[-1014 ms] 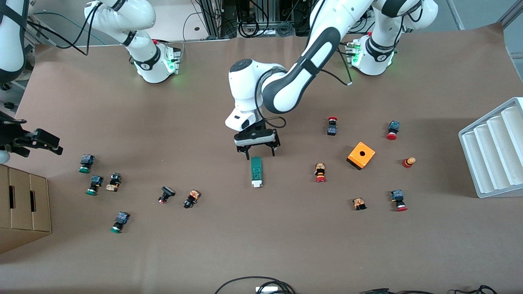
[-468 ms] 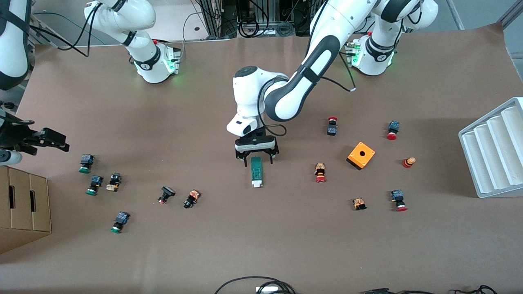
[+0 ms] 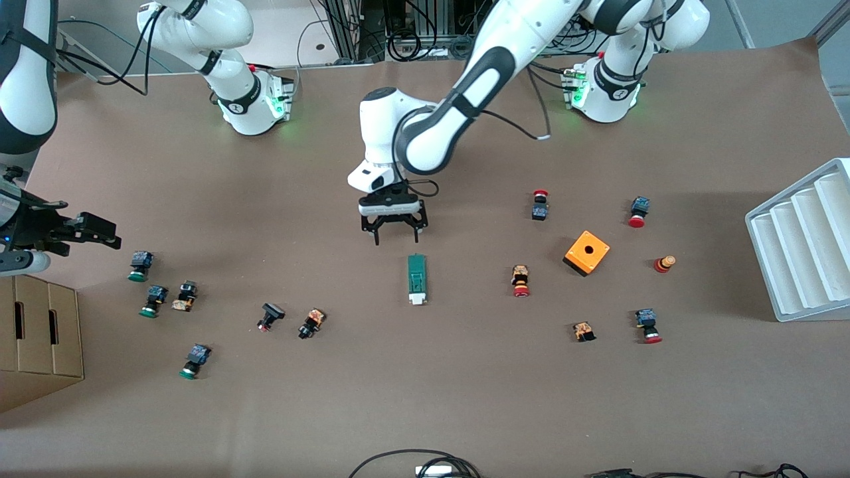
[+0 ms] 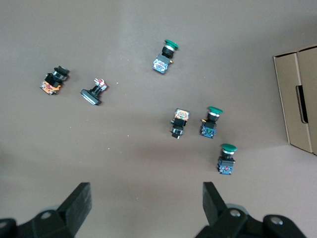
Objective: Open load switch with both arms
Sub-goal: 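Reach the right gripper toward the switch body while the left gripper hovers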
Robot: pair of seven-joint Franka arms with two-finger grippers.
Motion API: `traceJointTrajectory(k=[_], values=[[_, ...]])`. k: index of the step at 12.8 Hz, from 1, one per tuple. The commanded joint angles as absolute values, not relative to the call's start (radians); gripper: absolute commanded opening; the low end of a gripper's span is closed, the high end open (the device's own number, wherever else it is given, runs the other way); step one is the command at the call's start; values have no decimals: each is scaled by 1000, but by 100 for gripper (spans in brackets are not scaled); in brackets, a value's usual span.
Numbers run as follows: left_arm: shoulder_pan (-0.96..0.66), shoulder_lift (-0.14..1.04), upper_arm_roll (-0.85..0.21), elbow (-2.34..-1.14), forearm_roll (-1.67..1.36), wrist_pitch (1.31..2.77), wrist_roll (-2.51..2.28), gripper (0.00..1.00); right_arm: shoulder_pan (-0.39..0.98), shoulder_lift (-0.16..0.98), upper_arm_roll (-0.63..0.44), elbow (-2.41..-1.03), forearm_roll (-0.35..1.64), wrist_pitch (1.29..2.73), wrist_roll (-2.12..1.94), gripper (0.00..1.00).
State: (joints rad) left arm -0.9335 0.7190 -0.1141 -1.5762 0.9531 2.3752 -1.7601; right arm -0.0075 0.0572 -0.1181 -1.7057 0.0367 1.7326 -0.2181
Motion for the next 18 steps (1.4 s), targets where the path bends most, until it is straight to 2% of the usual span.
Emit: traceJointTrajectory(k=[1, 4, 11, 13, 18], values=[[-934, 770, -97, -1557, 1079, 2334, -1891, 100, -2, 75, -120, -1692, 74, 1724, -213, 100], [-952, 817, -97, -1551, 1140, 2286, -1959, 100, 3, 92, -121, -1690, 110, 1738, -132, 100], [-1015, 850, -97, -1548, 1311, 2211, -2198, 100, 152, 155, -123, -1657, 106, 1736, 303, 100], [-1025, 851, -97, -1552, 1313, 2154, -2207, 100, 192, 210, -127, -1615, 107, 1730, 453, 100], [-1048, 908, -97, -1560, 1360, 2134, -2321, 100, 319, 394, -133, -1452, 107, 1677, 874, 100]])
